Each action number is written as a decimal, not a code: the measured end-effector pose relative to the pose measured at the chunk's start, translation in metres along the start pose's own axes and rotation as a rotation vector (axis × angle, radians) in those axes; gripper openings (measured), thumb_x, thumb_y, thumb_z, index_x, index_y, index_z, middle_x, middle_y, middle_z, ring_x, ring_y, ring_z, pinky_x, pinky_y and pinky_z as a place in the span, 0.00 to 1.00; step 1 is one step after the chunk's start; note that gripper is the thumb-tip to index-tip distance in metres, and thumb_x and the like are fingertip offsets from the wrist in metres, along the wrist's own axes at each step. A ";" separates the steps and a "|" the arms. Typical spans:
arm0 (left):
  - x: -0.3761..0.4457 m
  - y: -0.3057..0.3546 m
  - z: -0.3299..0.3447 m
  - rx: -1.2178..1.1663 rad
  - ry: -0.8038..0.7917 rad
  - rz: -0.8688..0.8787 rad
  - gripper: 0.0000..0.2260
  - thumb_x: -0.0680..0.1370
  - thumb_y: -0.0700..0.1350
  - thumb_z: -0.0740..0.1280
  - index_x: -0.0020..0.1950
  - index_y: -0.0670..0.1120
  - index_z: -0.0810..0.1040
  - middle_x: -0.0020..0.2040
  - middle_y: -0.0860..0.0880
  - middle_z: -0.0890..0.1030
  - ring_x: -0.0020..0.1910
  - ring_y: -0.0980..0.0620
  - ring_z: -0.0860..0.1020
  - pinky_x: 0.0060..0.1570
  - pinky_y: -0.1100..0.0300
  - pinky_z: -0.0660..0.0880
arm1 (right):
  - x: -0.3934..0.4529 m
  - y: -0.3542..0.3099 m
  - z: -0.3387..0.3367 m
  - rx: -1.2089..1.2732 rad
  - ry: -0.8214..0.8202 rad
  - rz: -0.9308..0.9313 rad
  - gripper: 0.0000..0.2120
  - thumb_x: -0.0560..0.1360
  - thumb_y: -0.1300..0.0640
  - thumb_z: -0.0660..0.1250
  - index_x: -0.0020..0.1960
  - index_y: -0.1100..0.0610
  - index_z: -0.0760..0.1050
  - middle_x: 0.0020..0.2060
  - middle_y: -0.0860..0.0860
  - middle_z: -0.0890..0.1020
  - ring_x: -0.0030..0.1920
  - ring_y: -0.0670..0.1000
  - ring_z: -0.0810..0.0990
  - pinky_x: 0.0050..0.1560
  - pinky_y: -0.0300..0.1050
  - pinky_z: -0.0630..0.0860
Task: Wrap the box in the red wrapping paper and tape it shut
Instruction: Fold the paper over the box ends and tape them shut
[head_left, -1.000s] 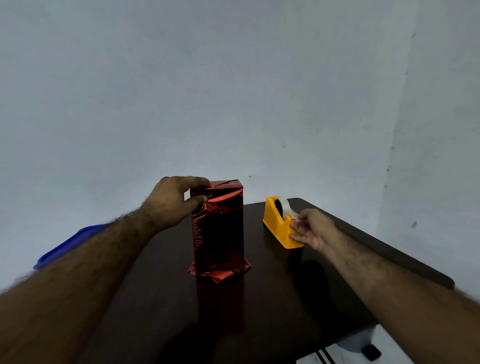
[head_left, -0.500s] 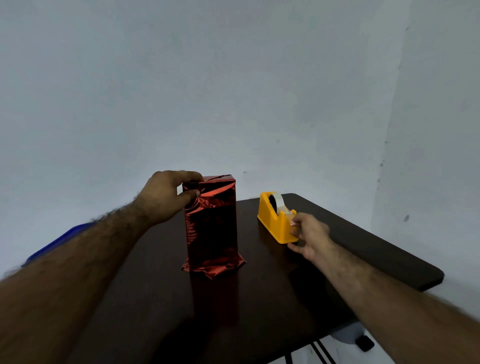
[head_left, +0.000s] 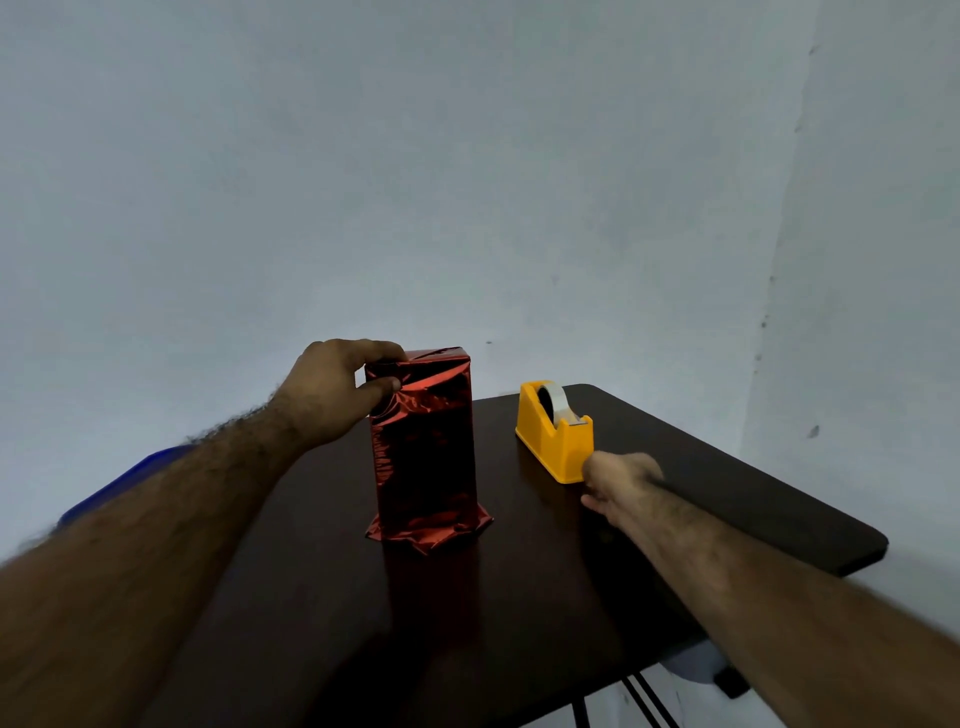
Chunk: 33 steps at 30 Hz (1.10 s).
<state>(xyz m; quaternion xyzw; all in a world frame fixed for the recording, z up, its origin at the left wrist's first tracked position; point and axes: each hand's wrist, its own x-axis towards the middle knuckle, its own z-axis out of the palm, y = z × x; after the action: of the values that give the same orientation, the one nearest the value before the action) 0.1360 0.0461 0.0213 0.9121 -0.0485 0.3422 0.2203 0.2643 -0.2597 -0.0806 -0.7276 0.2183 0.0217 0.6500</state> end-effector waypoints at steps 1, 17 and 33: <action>0.000 -0.001 0.000 -0.003 -0.003 -0.005 0.16 0.79 0.45 0.75 0.67 0.53 0.84 0.54 0.58 0.85 0.59 0.54 0.81 0.63 0.57 0.72 | -0.006 -0.002 -0.001 -0.010 -0.007 -0.051 0.16 0.72 0.66 0.74 0.59 0.61 0.79 0.52 0.59 0.81 0.46 0.56 0.82 0.34 0.50 0.85; 0.006 -0.007 -0.009 -0.058 -0.077 0.020 0.14 0.79 0.46 0.75 0.63 0.56 0.84 0.61 0.59 0.84 0.63 0.58 0.79 0.64 0.63 0.69 | -0.113 -0.154 0.027 -0.233 -0.716 -1.135 0.02 0.80 0.59 0.72 0.49 0.56 0.83 0.42 0.51 0.86 0.43 0.44 0.84 0.43 0.40 0.76; 0.006 -0.019 0.001 -0.201 -0.044 -0.024 0.14 0.78 0.45 0.76 0.63 0.56 0.86 0.58 0.62 0.85 0.60 0.63 0.80 0.63 0.65 0.73 | -0.101 -0.200 0.070 -0.775 -1.037 -0.747 0.05 0.80 0.63 0.68 0.50 0.58 0.83 0.31 0.49 0.74 0.32 0.47 0.67 0.35 0.42 0.62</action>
<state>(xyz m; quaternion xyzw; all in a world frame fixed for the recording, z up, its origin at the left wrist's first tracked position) 0.1460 0.0632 0.0178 0.8933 -0.0767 0.3126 0.3136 0.2600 -0.1521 0.1280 -0.8266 -0.4014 0.2150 0.3307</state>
